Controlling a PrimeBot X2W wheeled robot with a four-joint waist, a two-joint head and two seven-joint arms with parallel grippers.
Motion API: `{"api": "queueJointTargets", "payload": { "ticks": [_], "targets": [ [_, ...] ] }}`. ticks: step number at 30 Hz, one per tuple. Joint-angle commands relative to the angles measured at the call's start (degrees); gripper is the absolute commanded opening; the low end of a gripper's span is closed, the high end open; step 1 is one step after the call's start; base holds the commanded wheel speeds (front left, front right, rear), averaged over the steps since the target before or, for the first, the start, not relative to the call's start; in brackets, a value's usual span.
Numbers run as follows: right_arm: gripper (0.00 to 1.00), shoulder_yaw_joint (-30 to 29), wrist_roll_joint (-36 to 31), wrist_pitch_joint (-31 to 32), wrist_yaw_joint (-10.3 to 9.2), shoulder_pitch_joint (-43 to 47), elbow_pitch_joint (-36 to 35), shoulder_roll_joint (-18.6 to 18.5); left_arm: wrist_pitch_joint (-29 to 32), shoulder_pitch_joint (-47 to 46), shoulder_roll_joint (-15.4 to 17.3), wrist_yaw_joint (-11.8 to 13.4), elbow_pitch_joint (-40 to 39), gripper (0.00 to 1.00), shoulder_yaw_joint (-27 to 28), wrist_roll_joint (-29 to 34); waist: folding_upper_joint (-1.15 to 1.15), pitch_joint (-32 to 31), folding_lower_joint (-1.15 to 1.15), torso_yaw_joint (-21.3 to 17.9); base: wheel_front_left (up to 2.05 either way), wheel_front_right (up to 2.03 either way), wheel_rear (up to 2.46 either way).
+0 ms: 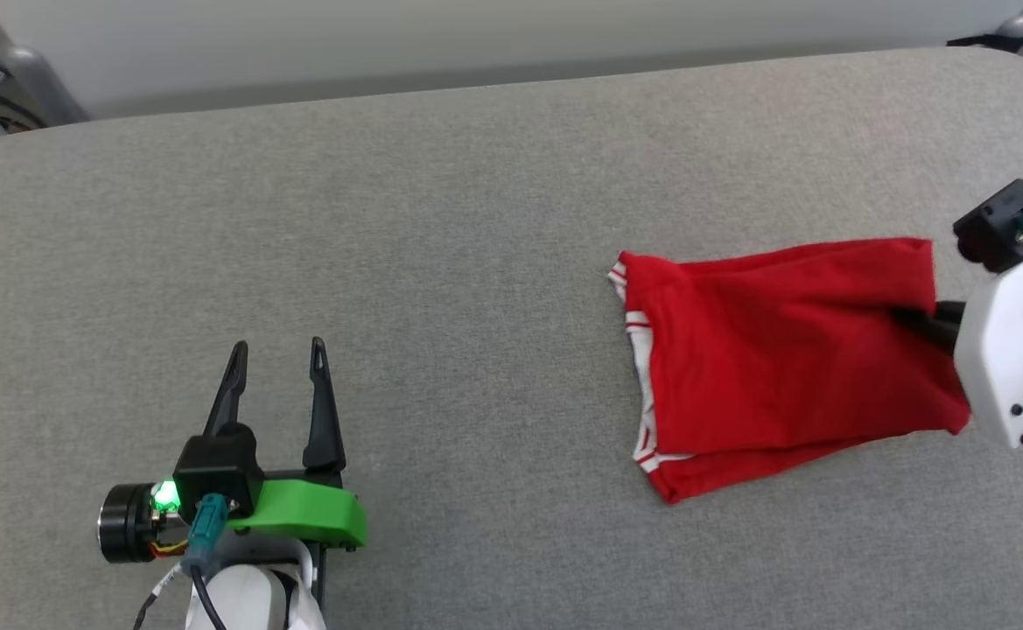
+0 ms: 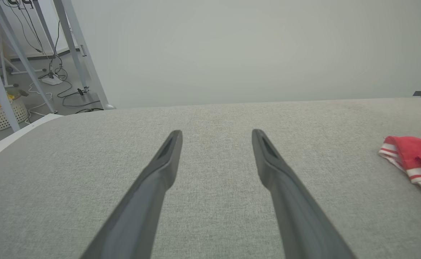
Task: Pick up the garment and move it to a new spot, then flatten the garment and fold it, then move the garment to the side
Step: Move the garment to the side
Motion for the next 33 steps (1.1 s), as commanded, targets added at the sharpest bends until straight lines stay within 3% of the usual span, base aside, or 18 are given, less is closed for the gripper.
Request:
{"api": "queueJointTargets", "payload": {
  "ticks": [1,8,17,25,30,31,32,33],
  "targets": [
    [0.0,-0.52,-0.96,-0.21,-0.04,-1.57,0.8,-0.69,-0.34,-1.4,0.47,-0.24,-0.43,1.0,0.17,0.87,0.0,4.17,0.0,-3.81,0.0,0.0,0.0],
    [0.0,-2.98,-4.74,-0.95,-0.04,-7.03,9.58,-4.1,-0.34,-4.47,2.02,0.07,-3.85,1.0,1.6,1.9,0.0,11.36,0.0,-5.73,0.0,0.0,0.0],
    [0.0,-6.58,-8.22,-3.28,-0.04,-14.07,24.94,-6.63,-0.34,-8.04,3.14,0.24,-7.46,1.0,1.03,3.43,0.0,18.07,0.0,-4.68,0.0,0.0,0.0],
    [0.0,-13.14,-12.16,-6.61,-0.04,-20.66,39.14,-5.48,-0.34,-9.76,2.94,0.82,-9.77,1.0,-0.39,4.07,0.0,21.62,0.0,-2.06,0.0,0.0,0.0],
    [0.0,-14.15,-14.43,-8.7,-0.04,-22.29,43.8,-3.87,-0.34,-9.42,2.8,1.27,-9.84,1.0,-0.61,3.9,0.0,21.28,0.0,-1.35,0.0,0.0,0.0],
    [0.09,-14.49,-15.05,-9.24,-0.04,-22.54,45.08,-3.38,-0.34,-9.23,2.74,1.36,-9.64,1.0,-0.67,3.8,0.0,20.73,0.0,-1.25,0.0,0.0,0.0],
    [0.94,-14.73,-15.48,-9.5,-0.04,-22.65,46.1,-2.97,-0.34,-9.05,2.66,1.42,-9.45,1.0,-0.74,3.7,0.0,20.27,0.0,-1.16,0.0,0.0,0.0],
    [1.0,-15.05,-15.82,-9.68,-0.04,-22.65,47.41,-2.32,-0.34,-8.76,2.56,1.48,-9.07,1.0,-0.85,3.55,0.0,19.3,0.0,-1.01,0.0,0.0,0.0]
  ]
}}
